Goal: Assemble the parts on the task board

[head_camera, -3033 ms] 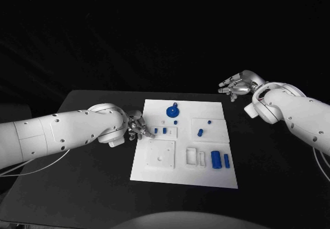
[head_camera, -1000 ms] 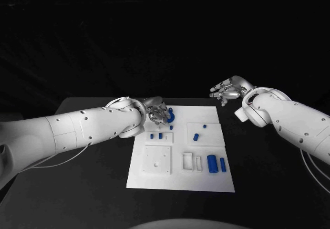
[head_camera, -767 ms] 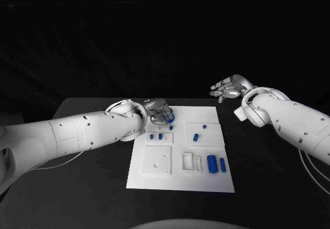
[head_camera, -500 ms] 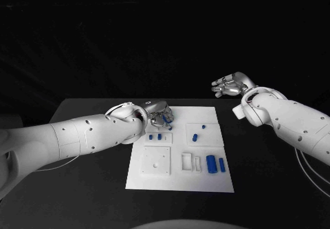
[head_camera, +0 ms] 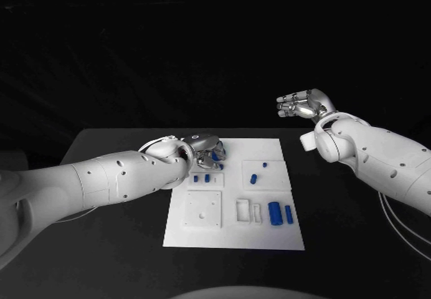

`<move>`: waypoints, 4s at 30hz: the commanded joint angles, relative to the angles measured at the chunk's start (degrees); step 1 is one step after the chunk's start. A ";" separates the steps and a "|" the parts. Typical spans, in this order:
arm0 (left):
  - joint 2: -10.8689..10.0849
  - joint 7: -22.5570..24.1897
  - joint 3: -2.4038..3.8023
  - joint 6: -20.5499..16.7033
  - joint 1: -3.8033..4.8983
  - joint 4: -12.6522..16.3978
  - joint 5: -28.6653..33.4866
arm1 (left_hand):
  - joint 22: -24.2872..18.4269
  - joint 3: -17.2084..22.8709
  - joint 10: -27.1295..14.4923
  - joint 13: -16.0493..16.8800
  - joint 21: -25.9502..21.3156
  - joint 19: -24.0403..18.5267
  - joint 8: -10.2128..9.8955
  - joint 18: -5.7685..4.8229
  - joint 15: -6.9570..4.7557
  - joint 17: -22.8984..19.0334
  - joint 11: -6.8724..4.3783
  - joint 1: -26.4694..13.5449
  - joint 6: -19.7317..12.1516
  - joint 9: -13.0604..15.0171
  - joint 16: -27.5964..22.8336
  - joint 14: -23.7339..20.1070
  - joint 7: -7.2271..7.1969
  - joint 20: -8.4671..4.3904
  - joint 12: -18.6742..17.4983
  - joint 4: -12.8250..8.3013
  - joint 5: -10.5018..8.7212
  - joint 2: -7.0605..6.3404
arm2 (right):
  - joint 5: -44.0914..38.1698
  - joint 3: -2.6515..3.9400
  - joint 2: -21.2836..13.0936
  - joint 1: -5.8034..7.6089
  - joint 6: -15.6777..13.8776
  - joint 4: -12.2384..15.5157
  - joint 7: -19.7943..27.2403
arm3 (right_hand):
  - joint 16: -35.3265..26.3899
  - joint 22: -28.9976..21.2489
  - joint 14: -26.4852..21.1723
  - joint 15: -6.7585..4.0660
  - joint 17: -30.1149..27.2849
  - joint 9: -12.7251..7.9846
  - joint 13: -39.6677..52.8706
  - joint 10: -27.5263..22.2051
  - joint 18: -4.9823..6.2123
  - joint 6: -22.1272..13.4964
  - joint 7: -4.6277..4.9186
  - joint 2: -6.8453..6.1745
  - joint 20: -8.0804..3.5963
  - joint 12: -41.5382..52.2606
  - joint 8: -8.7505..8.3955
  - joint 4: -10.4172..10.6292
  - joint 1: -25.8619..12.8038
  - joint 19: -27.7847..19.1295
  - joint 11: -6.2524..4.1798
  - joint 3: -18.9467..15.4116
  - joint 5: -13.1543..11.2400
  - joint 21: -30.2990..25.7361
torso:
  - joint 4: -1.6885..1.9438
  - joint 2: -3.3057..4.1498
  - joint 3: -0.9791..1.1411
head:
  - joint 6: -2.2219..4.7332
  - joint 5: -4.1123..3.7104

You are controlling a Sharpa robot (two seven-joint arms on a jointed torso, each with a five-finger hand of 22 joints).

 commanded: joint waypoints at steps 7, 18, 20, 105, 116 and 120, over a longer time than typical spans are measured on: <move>1.52 1.25 0.04 1.77 -0.39 -2.36 -1.67 | 1.39 -0.20 0.55 -0.10 0.41 0.52 -0.24 0.37 -0.58 -0.85 -0.74 0.67 -0.98 -0.14 1.54 1.42 -0.89 -0.77 -0.34 -0.20 0.65 0.34 | 2.52 0.02 0.13 0.00 1.37 -0.03 1.19 | -0.31 -0.06 -0.44 0.28 -0.07 -0.08 -0.08 -0.63 -0.62 -0.60 -0.08 0.30 0.39 -0.17 -0.18 0.33 -0.67 -0.28 0.06 0.13 0.67 0.13 | 0.01 -0.02 0.01 | -0.13 -0.07; 2.59 2.25 0.05 1.75 -0.87 -4.20 -1.38 | 6.79 1.16 0.75 -0.10 1.16 3.02 -0.25 0.64 -1.25 0.85 -0.95 -0.32 -0.15 -0.15 11.23 1.00 -0.51 -1.53 -0.34 -0.71 0.79 0.61 | 0.66 0.02 0.34 0.02 2.33 0.20 0.42 | -0.33 -0.07 -0.70 0.41 -0.09 -0.10 -0.08 -0.88 -0.65 -0.83 -0.02 0.26 0.48 -0.19 -0.21 0.34 -0.69 -0.53 0.14 0.00 0.73 0.10 | 0.04 0.03 -0.04 | 0.01 0.01; 2.77 2.30 0.06 2.06 -0.91 -4.36 -1.29 | 6.90 1.63 1.60 -0.12 1.72 3.47 -0.24 0.71 -1.37 1.28 -1.08 -0.62 -0.31 -0.15 13.11 0.96 -0.55 -1.65 -0.37 -0.80 0.75 0.69 | 0.60 0.02 0.38 0.02 2.33 0.22 0.39 | -0.33 -0.07 -0.78 0.43 -0.09 -0.10 -0.08 -0.96 -0.65 -0.94 0.01 0.22 0.51 -0.19 -0.21 0.31 -0.68 -0.62 0.17 -0.03 0.72 0.09 | 0.03 0.00 -0.06 | -0.13 -0.02; -5.96 0.28 5.52 5.37 -1.21 4.27 6.14 | 6.82 4.80 11.67 -0.04 16.99 2.59 -0.20 2.16 -2.11 1.50 -3.09 -0.65 6.08 -0.03 27.38 4.17 -0.52 -2.44 -0.34 -1.46 0.74 4.38 | 0.44 0.01 0.53 0.01 3.59 -0.05 0.24 | -0.32 -0.07 -0.60 0.42 -0.08 -0.06 -0.08 -0.78 -0.63 -0.73 -0.07 0.34 0.50 -0.15 -0.19 0.53 -0.97 -0.52 0.11 -0.29 1.01 0.13 | 0.27 -0.11 -0.07 | -0.42 0.59; -10.75 0.60 5.54 5.89 -1.08 7.93 4.64 | 6.82 4.94 11.52 -0.04 17.45 2.26 -0.22 2.26 -2.05 1.50 -2.99 -0.32 5.95 -0.05 27.56 3.96 -0.46 -2.41 -0.33 -1.72 0.61 4.11 | 0.44 0.01 0.10 -0.01 3.74 -0.17 0.18 | -0.31 -0.07 -0.62 0.44 -0.07 -0.07 -0.07 -0.83 -0.63 -0.79 -0.06 0.41 0.51 -0.14 -0.20 0.51 -0.91 -0.57 0.13 -0.45 1.12 0.13 | 0.27 -0.10 -0.06 | -0.60 0.73; -11.63 0.83 5.41 5.55 -1.10 8.12 3.45 | 6.81 4.89 11.52 -0.04 17.53 2.23 -0.20 2.27 -2.04 1.49 -3.00 -0.32 5.98 -0.05 27.57 3.96 -0.48 -2.39 -0.34 -1.70 0.49 4.05 | 0.44 0.01 0.03 -0.02 3.83 -0.16 0.15 | -0.31 -0.07 -0.62 0.44 -0.07 -0.07 -0.07 -0.83 -0.63 -0.79 -0.06 0.41 0.51 -0.14 -0.20 0.51 -0.91 -0.57 0.13 -0.45 1.12 0.13 | 0.25 -0.10 -0.07 | -0.68 1.04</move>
